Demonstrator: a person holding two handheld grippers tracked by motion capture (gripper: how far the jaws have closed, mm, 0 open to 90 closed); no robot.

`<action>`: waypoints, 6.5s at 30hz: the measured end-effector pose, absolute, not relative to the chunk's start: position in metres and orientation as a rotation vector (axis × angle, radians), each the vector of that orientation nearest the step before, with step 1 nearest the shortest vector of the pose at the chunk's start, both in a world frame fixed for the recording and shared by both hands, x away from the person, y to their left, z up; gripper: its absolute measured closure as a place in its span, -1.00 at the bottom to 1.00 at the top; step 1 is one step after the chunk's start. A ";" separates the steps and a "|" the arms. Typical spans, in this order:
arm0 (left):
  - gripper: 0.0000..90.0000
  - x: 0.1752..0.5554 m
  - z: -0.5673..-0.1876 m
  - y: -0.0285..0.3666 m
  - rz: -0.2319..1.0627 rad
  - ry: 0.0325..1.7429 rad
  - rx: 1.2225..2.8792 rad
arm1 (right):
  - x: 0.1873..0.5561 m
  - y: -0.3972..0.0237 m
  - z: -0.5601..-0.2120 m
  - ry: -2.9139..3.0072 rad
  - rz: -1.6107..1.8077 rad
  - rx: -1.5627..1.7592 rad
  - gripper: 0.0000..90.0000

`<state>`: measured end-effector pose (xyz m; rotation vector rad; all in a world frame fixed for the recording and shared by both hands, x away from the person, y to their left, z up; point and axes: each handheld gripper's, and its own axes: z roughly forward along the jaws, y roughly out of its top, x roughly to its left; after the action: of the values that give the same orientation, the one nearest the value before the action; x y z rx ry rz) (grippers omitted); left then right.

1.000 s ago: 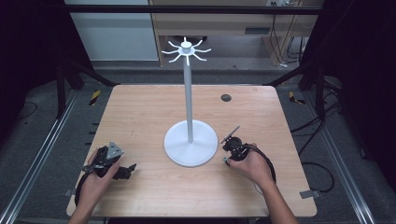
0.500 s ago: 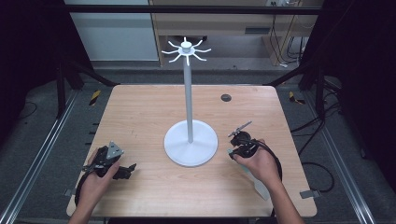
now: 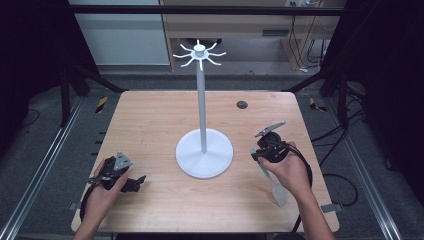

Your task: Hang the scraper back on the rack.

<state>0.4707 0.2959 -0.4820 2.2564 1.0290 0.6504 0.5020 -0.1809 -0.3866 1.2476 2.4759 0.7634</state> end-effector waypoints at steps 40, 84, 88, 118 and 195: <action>-0.93 0.471 -0.482 0.296 0.648 1.030 2.256 | 0.483 -0.179 -0.297 2.123 1.199 1.093 0.66; -0.93 0.471 -0.483 0.296 0.647 1.032 2.257 | 0.472 -0.126 -0.227 2.008 1.401 0.910 0.66; -0.93 0.471 -0.483 0.296 0.647 1.031 2.257 | 0.470 -0.121 -0.220 2.000 1.412 0.889 0.66; -0.93 0.471 -0.483 0.296 0.647 1.033 2.250 | 0.482 -0.115 -0.177 1.949 1.506 0.840 0.66; -0.93 0.471 -0.484 0.295 0.634 1.033 2.263 | 0.491 -0.140 -0.218 2.051 1.253 0.959 0.58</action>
<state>0.4709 0.2947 -0.4839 2.2631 1.0332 0.6343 0.4910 -0.1399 -0.2180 0.9594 2.0512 1.2533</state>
